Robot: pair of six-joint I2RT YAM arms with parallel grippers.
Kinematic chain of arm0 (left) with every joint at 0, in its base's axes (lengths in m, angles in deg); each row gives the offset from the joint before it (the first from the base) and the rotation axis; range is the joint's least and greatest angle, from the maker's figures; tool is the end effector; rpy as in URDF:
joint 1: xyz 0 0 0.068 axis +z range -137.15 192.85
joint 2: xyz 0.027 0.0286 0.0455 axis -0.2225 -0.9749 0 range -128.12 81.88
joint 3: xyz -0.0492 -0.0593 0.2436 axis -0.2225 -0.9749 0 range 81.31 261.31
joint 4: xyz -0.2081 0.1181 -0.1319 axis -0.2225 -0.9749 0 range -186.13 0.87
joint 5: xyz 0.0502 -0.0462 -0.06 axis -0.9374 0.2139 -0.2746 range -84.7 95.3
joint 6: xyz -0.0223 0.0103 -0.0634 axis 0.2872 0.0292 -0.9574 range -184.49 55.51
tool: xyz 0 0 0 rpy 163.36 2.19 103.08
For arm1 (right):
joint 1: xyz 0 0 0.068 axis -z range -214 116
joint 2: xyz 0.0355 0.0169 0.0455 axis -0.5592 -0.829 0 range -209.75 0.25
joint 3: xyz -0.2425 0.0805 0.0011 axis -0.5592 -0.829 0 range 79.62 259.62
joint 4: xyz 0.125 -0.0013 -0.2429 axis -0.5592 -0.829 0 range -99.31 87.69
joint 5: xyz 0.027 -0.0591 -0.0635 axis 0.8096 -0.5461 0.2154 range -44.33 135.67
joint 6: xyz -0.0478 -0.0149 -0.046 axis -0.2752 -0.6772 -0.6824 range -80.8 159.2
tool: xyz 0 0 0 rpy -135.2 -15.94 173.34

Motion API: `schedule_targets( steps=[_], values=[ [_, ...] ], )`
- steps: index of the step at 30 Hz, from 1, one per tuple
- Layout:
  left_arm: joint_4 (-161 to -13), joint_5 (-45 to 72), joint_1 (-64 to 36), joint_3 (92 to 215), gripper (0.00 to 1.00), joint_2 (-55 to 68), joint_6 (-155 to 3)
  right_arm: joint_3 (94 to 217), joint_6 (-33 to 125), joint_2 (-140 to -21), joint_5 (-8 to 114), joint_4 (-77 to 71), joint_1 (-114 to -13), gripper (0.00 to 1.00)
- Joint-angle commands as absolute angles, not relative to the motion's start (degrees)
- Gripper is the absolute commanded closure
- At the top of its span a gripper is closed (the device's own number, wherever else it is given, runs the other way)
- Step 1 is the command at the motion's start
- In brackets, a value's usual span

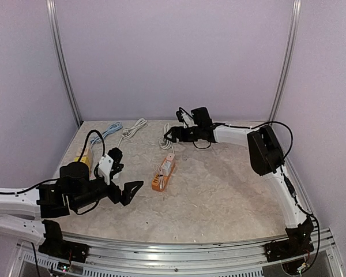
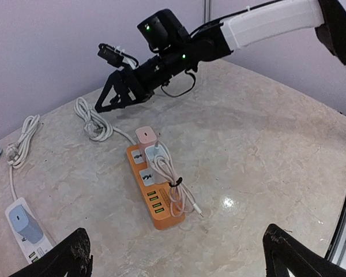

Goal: Insert the plug
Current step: Adjust the socket at the center of the board, then move the socket to the center of the board.

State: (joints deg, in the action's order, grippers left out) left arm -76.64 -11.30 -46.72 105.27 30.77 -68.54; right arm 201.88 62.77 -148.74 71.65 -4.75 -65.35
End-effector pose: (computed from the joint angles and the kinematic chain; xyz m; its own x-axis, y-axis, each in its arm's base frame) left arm 0.1372 -0.2025 0.2089 -0.1763 0.1665 -0.9702 0.6756 0.7372 0.0037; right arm 0.4960 0.3301 0.1180 -0.6992 -0.0051 -0.7149 -0.5616 0.6227 0.5448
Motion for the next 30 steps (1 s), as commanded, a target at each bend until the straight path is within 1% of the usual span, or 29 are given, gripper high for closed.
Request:
schedule_targets(
  steps=[1,5,10,12,13,22,25,30],
  values=[
    [-75.15,-12.46,-46.91,108.88,0.01,24.65,-67.81,194.68,57.79,-135.29,66.74,-8.45,-63.48,0.08],
    [-73.66,-13.54,-47.4,112.69,0.01,14.05,-67.75,183.16,55.3,-126.52,61.99,-10.28,-63.09,0.07],
    [-66.79,-11.82,-48.15,114.15,0.01,3.82,-67.8,166.34,54.07,-113.75,59.36,-7.2,-63.01,0.05],
    [-65.3,-11.57,-48.04,115.04,0.01,0.61,-68.14,160.05,54.03,-108.81,58.72,-6.03,-62.91,0.01],
    [-65.04,-11.85,-47.96,115.77,0.01,-0.58,-68.25,157.76,54.16,-106.3,58.4,-5.77,-62.93,0.0],
    [-65.68,-15.61,-46.09,124.52,0.01,-17.14,-70.02,142.39,54.23,-85.38,53.54,-6.24,-63.01,0.0],
    [-66.6,-15.71,-44.77,126.98,0.01,-20.82,-71.78,138.98,54.15,-79.42,52.02,-7.32,-63.0,0.0],
    [-69.08,-17.83,-42.93,129.49,0.01,-24.19,-75.68,135.6,53.85,-73.32,51.3,-8.66,-63.05,0.0]
  ],
)
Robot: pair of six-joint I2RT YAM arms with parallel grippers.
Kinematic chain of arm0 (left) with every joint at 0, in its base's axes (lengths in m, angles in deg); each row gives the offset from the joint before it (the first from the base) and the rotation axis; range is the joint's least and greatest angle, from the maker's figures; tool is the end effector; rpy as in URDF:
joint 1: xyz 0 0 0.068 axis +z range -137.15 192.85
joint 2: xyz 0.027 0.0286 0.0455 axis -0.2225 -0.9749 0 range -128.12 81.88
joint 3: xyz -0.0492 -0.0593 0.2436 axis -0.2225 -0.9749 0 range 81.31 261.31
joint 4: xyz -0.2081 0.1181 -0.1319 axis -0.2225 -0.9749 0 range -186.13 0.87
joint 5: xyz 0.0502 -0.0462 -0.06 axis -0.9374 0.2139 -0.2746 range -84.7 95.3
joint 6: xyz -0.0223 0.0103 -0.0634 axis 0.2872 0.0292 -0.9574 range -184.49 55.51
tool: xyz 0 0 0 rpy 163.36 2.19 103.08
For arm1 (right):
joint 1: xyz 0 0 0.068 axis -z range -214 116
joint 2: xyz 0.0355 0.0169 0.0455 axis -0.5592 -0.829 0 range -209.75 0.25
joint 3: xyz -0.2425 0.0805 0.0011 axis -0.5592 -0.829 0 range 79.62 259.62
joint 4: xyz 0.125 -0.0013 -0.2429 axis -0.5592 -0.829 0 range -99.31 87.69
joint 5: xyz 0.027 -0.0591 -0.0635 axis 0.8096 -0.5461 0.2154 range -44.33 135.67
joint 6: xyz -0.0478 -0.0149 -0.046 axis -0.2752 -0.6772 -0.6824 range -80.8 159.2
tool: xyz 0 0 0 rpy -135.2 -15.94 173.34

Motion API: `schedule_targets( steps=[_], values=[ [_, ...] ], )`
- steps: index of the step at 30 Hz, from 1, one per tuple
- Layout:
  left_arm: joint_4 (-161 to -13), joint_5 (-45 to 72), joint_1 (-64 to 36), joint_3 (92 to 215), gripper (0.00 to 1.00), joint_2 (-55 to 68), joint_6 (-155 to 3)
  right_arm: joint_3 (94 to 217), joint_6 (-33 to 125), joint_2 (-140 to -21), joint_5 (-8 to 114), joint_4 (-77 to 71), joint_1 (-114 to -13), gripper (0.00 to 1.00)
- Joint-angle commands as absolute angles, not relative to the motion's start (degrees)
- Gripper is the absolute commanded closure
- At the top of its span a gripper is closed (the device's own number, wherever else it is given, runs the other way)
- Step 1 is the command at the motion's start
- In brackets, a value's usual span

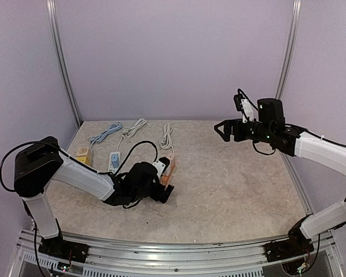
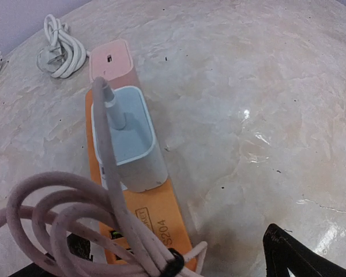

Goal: Insert the plug
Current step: Move the socket to the center of the board.

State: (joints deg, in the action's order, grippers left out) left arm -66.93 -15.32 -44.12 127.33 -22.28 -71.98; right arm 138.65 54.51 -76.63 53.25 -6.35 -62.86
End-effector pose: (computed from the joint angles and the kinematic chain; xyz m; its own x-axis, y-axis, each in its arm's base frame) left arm 0.2169 -0.2982 0.0916 -0.3992 0.3902 -0.8297 0.5823 0.8069 0.0993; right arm 0.3000 0.1735 0.2836 -0.4696 0.0400 -0.8820 -0.4786 0.8279 0.2924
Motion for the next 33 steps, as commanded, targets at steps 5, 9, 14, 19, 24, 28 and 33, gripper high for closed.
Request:
schedule_targets(
  steps=[5,9,14,19,24,28,33],
  values=[
    [-68.88,-16.55,-42.37,131.53,0.01,-27.01,-75.86,133.85,54.05,-70.77,50.38,-9.01,-63.03,0.0],
    [-68.63,-15.49,-42.09,132.71,0.03,-29.1,-76.01,133.25,54.74,-70.49,50.66,-8.66,-62.96,0.0],
    [-67.86,-15.27,-41.81,132.36,0.11,-29.73,-76.53,132.29,56.19,-70.64,51.59,-7.26,-63.0,0.0],
    [-67.32,-14.96,-41.38,132.04,0.28,-29.9,-76.88,132.29,56.59,-71.32,51.66,-7.04,-63.0,0.0],
    [-66.91,-15.89,-41.07,132.31,0.35,-30.85,-77.54,132.22,57.02,-71.92,51.63,-6.89,-62.99,0.0],
    [-66.28,-16.66,-40.85,132.2,0.35,-31.41,-78.55,132.66,57.3,-72.08,51.41,-6.95,-63.0,0.0],
    [-67.24,-18.22,-40.71,132.75,0.43,-31.85,-79.82,132.98,57.47,-72.51,51.17,-6.77,-63.0,0.0]
  ],
)
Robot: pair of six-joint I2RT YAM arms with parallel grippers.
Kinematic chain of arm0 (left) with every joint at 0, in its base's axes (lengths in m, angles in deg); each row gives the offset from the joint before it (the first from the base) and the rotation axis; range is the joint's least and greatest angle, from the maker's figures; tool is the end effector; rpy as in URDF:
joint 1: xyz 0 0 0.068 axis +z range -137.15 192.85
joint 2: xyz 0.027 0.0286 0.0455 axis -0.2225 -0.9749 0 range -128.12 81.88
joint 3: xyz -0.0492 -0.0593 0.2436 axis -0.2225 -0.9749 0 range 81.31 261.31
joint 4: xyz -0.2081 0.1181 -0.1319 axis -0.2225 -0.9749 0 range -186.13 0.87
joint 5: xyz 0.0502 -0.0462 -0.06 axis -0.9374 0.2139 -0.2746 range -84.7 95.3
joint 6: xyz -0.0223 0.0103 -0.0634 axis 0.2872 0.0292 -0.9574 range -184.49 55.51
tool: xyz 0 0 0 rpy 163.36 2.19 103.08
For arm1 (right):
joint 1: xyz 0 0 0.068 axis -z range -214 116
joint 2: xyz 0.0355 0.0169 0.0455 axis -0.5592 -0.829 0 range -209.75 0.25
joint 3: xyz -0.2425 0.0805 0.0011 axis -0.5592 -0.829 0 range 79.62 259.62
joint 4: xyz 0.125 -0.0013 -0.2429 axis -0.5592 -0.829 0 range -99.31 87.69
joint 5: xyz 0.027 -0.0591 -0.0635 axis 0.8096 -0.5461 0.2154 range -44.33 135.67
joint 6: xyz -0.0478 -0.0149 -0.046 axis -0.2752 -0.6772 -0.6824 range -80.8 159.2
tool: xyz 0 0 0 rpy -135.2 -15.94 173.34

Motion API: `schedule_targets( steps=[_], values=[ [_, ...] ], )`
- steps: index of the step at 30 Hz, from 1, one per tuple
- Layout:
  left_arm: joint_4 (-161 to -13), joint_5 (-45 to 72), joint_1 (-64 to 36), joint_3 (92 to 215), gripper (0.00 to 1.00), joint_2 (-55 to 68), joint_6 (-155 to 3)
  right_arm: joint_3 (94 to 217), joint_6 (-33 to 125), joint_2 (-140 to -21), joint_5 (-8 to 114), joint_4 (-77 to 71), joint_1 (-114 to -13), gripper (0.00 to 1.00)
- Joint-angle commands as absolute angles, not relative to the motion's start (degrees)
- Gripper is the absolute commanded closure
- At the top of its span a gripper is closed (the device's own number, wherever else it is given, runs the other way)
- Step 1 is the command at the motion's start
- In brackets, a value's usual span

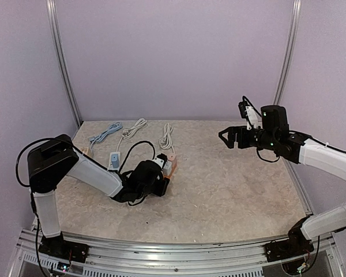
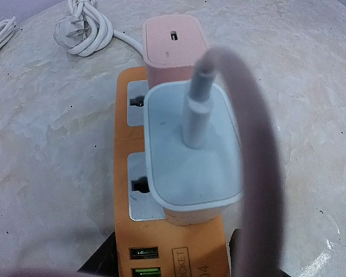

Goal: Insert the plug
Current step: Move the socket to the center of the board.

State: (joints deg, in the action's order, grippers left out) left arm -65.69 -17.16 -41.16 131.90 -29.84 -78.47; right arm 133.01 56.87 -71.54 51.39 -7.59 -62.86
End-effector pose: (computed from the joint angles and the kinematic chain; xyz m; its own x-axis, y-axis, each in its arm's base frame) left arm 0.2439 -0.3002 0.0695 -0.4863 0.2897 -0.8244 0.4665 0.8838 0.0354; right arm 0.2811 0.1610 0.2714 -0.5053 0.0664 -0.8604 -0.4269 0.8473 0.3161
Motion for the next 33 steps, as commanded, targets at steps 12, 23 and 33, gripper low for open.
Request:
schedule_targets(
  steps=[12,23,33],
  values=[
    [-74.82,-23.59,-39.95,137.51,0.45,-33.74,-87.39,133.83,57.83,-73.73,51.73,-6.43,-63.09,0.0],
    [-77.08,-26.95,-39.62,140.16,0.53,-34.65,-90.26,133.98,57.24,-73.15,51.36,-7.0,-63.16,0.0],
    [-82.93,-26.83,-35.97,143.52,0.54,-35.2,-96.37,134.09,57.91,-72.58,52.06,-6.48,-63.26,0.0]
  ],
)
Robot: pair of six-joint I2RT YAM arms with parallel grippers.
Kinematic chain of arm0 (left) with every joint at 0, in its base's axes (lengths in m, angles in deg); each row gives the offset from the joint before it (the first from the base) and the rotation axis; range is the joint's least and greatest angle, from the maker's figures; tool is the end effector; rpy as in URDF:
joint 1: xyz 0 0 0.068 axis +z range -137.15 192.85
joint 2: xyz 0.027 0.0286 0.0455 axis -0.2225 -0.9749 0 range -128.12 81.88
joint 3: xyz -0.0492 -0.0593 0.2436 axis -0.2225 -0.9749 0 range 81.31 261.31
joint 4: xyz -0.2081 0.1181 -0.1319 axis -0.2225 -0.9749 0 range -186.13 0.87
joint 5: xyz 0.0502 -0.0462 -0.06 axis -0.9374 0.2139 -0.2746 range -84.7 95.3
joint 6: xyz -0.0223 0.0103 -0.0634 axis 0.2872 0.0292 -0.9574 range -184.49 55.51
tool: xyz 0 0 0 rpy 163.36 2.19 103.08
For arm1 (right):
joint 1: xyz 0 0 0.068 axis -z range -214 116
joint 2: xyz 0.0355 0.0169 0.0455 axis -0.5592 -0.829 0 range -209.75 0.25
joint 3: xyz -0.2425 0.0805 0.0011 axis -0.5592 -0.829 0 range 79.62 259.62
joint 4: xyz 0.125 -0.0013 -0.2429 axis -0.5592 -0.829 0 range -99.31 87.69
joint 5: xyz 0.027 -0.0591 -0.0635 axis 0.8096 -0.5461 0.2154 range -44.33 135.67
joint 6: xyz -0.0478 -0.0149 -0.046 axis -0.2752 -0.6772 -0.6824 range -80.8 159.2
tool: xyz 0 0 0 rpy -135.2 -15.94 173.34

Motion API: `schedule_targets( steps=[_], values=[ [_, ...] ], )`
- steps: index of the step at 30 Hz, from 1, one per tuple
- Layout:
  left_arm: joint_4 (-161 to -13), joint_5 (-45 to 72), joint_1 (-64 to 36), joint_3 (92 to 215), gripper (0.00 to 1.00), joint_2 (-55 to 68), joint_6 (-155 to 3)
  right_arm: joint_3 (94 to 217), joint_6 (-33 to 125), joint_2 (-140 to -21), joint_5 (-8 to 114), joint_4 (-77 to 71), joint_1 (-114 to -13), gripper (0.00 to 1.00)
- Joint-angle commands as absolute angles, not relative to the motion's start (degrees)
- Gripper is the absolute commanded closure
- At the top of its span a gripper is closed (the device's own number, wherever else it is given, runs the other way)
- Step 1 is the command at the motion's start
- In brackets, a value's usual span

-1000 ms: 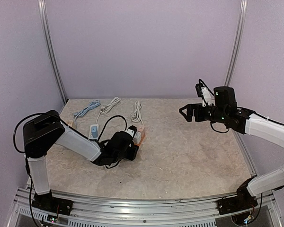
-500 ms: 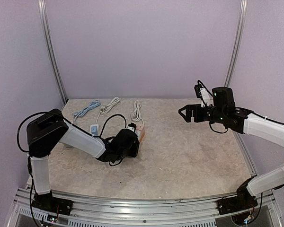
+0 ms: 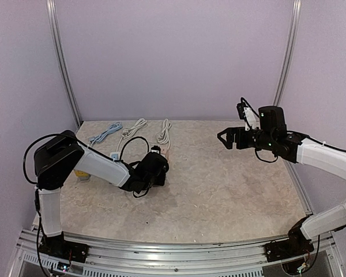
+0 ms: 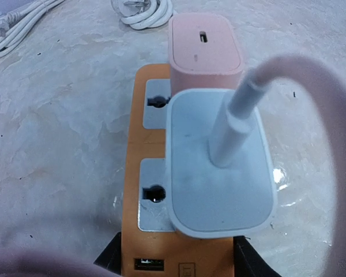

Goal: Insert the plug
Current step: Move the socket to the center of the board, then reset both arms

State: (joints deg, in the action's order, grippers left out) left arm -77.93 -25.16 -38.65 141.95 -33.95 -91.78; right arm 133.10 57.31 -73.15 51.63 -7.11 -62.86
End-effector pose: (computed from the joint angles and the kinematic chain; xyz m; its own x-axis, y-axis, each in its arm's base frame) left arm 0.2772 -0.3039 0.0737 -0.5894 0.1061 -0.8009 0.1996 0.9797 -0.0170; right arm 0.2852 0.1636 0.2643 -0.5231 0.0647 -0.8498 -0.4209 0.8475 0.3236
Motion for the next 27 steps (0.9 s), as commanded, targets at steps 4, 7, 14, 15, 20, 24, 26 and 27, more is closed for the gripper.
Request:
schedule_targets(
  steps=[4,7,14,15,20,24,26,27],
  values=[
    [-83.73,-26.43,-34.22,144.91,0.54,-35.62,-98.33,132.77,57.93,-70.89,51.54,-5.92,-63.44,0.0],
    [-83.91,-26.52,-33.78,146.39,0.52,-36.67,-98.04,132.43,57.64,-71.05,51.29,-6.45,-63.49,0.0],
    [-83.23,-24.43,-34.02,145.81,0.21,-36.7,-97.71,131.73,57.52,-70.88,51.12,-6.88,-63.53,0.0],
    [-83.32,-24.56,-34.18,145.35,0.17,-36.2,-97.83,131.78,57.32,-70.69,50.91,-7.16,-63.53,0.0],
    [-85.96,-27.16,-36.5,142.6,0.01,-32.1,-98.89,131.86,56.24,-69.05,50.9,-8.9,-63.6,0.0],
    [-86.98,-31.66,-39.91,139.02,0.01,-26.66,-99.25,131.18,55.03,-67.68,50.09,-10.16,-63.53,0.0],
    [-87.53,-33.36,-41.79,136.96,0.01,-23.23,-99.42,131.51,53.9,-67.56,49.65,-12.24,-63.61,0.0],
    [-88.44,-33.8,-42.7,135.81,0.01,-20.57,-99.46,131.19,53.54,-67.1,49.06,-12.77,-63.62,0.0]
  ],
)
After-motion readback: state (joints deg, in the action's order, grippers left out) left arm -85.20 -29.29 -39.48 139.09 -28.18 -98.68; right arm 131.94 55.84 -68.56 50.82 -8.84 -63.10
